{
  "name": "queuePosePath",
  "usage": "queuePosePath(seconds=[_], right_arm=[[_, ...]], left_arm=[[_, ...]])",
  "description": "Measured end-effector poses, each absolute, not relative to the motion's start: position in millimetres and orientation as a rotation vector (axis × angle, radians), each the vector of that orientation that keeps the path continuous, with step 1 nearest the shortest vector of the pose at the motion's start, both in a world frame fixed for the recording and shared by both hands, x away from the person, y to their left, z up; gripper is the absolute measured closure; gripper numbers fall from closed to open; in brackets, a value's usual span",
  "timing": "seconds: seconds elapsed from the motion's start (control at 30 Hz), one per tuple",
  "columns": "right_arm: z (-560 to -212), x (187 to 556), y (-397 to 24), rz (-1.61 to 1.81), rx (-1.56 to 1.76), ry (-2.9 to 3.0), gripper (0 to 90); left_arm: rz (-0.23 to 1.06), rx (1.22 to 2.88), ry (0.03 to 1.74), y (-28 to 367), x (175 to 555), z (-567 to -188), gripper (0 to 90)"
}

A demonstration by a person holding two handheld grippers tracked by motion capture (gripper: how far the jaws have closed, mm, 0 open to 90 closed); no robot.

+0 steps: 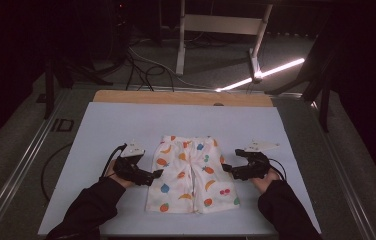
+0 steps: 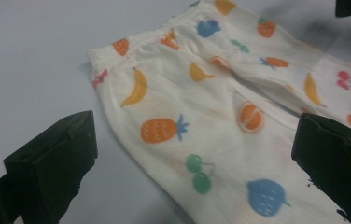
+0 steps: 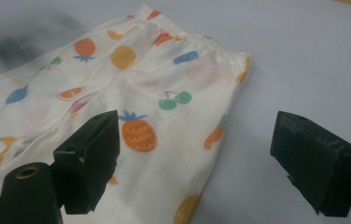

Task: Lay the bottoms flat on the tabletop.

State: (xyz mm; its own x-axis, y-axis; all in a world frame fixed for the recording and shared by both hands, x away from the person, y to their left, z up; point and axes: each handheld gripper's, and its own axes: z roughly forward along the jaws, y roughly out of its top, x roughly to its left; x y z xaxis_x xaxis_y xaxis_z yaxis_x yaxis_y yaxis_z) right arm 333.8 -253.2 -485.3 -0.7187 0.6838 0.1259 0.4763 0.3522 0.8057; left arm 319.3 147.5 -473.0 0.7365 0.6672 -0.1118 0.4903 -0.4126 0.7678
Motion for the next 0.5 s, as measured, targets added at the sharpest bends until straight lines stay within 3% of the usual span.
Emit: queuePosePath(seconds=[0.5], right_arm=[[-478,388,-229,1.322,1.137,2.411,16.1]], left_arm=[[0.234,2.083,1.008,134,374,-480,0.9]])
